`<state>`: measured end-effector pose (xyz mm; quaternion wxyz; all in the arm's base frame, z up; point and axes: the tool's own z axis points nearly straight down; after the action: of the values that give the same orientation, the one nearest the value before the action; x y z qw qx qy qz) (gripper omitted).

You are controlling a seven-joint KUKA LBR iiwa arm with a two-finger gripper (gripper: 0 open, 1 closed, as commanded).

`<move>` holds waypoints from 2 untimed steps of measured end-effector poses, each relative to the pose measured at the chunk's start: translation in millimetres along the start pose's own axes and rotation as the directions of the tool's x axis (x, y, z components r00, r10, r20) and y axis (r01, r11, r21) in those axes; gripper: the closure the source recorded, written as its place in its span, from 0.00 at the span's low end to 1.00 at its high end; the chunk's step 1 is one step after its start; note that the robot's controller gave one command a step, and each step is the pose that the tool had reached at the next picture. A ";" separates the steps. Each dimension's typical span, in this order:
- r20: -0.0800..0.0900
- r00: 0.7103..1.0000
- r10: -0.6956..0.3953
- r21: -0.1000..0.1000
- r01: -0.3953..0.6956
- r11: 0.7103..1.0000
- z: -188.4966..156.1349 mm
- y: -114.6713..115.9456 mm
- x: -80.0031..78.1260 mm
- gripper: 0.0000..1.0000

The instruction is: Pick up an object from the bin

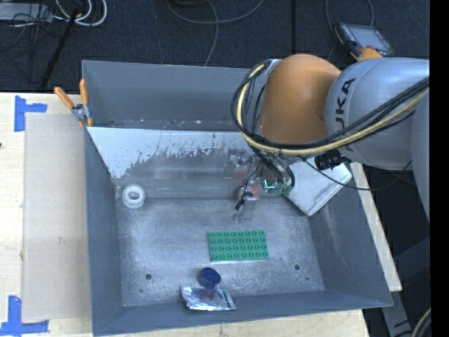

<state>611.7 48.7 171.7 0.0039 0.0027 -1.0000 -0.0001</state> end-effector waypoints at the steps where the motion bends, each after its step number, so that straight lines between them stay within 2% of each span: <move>1: 0.003 0.937 -0.348 0.002 0.348 0.937 103.0 26.8 38.5 0.00; 2: 0.007 0.938 -0.345 0.002 0.345 0.939 99.5 27.2 36.7 1.00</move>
Offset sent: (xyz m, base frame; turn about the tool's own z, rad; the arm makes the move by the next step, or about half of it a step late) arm -0.0388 0.0271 -0.1017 -0.3577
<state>574.0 75.7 72.5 0.0001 0.1780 -0.9840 -0.0005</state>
